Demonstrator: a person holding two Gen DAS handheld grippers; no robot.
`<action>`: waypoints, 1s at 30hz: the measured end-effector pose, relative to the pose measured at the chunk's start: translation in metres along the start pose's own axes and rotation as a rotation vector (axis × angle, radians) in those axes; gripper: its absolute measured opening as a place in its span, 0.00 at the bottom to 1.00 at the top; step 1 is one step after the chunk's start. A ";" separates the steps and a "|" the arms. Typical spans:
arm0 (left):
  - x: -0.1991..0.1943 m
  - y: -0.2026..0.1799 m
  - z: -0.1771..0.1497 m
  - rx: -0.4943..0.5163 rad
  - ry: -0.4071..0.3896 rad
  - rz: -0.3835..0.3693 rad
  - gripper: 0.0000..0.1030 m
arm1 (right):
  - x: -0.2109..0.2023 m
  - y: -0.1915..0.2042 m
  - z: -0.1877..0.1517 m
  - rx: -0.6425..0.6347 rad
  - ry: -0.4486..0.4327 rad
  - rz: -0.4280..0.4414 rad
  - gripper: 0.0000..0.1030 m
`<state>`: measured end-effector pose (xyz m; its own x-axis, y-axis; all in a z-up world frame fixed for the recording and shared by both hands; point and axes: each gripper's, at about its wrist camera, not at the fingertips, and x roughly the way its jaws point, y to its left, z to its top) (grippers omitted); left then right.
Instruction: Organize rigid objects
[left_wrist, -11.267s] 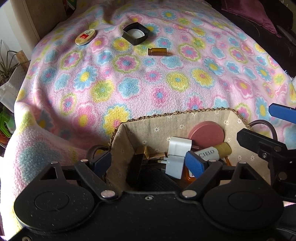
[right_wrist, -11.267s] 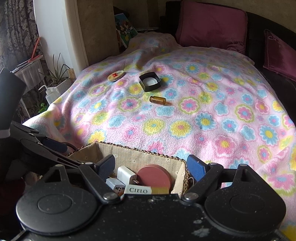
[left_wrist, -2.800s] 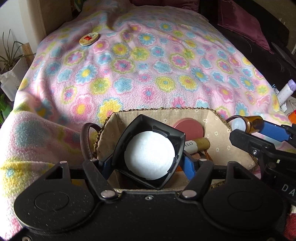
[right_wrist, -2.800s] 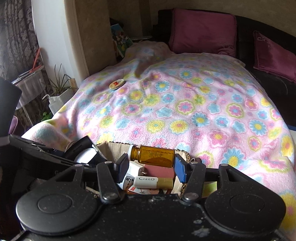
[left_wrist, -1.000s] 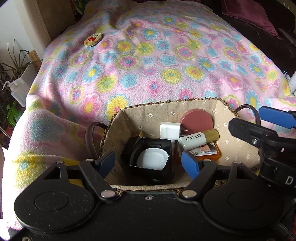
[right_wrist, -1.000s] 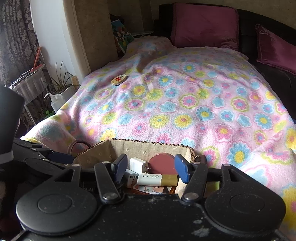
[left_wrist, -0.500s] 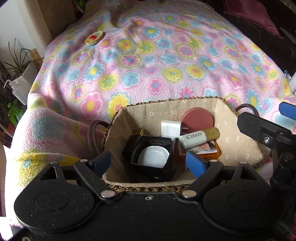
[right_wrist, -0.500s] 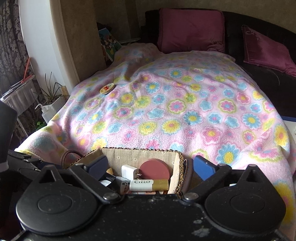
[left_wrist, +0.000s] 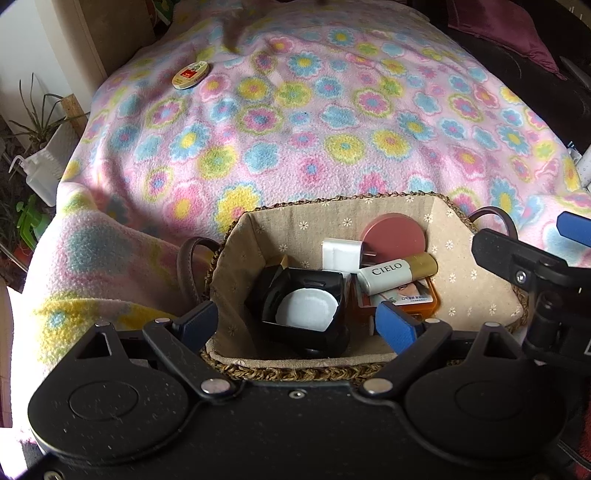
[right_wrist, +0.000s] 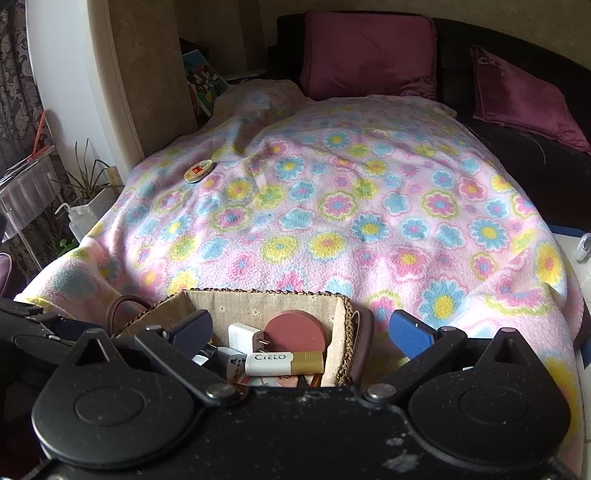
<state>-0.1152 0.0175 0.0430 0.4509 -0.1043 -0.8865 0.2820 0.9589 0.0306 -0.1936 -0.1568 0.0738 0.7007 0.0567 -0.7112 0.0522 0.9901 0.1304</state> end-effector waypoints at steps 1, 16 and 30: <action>0.000 0.001 0.000 -0.007 0.006 0.002 0.87 | 0.000 0.000 0.000 0.004 0.005 -0.001 1.00; 0.006 0.009 0.000 -0.071 0.050 -0.001 0.87 | 0.005 -0.004 0.000 0.023 0.051 -0.005 1.00; 0.007 0.007 -0.001 -0.062 0.050 -0.005 0.87 | 0.009 -0.005 0.000 0.024 0.072 0.000 1.00</action>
<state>-0.1103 0.0241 0.0365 0.4066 -0.0971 -0.9084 0.2299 0.9732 -0.0011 -0.1879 -0.1609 0.0671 0.6476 0.0665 -0.7590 0.0699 0.9868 0.1461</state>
